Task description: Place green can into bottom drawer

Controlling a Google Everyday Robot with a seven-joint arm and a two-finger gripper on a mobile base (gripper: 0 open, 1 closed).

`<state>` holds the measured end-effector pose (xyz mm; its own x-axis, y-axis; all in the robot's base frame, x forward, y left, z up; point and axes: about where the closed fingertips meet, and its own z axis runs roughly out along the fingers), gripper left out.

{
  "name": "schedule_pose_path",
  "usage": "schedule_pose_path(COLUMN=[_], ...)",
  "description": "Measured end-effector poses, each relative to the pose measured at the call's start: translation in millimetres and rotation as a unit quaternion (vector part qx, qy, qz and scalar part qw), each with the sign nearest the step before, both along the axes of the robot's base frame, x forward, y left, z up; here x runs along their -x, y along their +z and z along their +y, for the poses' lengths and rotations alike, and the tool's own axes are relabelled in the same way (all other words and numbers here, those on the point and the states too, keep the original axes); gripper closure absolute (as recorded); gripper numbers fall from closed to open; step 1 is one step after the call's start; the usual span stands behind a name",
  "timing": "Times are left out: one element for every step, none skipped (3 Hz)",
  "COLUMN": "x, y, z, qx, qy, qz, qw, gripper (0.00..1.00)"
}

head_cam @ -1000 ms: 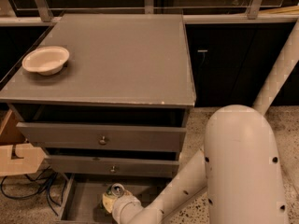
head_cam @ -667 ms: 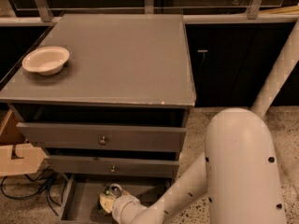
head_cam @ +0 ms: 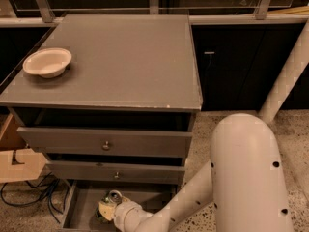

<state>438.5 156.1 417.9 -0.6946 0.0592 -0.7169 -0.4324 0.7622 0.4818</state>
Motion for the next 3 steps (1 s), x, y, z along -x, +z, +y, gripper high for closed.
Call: schedule_pose_path(x=[-2, -6, -6], y=[-18, -51, -51], z=[-8, -21, -21], qx=[0.007, 0.014, 0.014], qy=[-0.041, -0.091, -0.092], qz=[0.012, 0.028, 0.028], qw=[0.999, 0.9953, 0.9953], gripper=[1.0, 1.0, 1.0])
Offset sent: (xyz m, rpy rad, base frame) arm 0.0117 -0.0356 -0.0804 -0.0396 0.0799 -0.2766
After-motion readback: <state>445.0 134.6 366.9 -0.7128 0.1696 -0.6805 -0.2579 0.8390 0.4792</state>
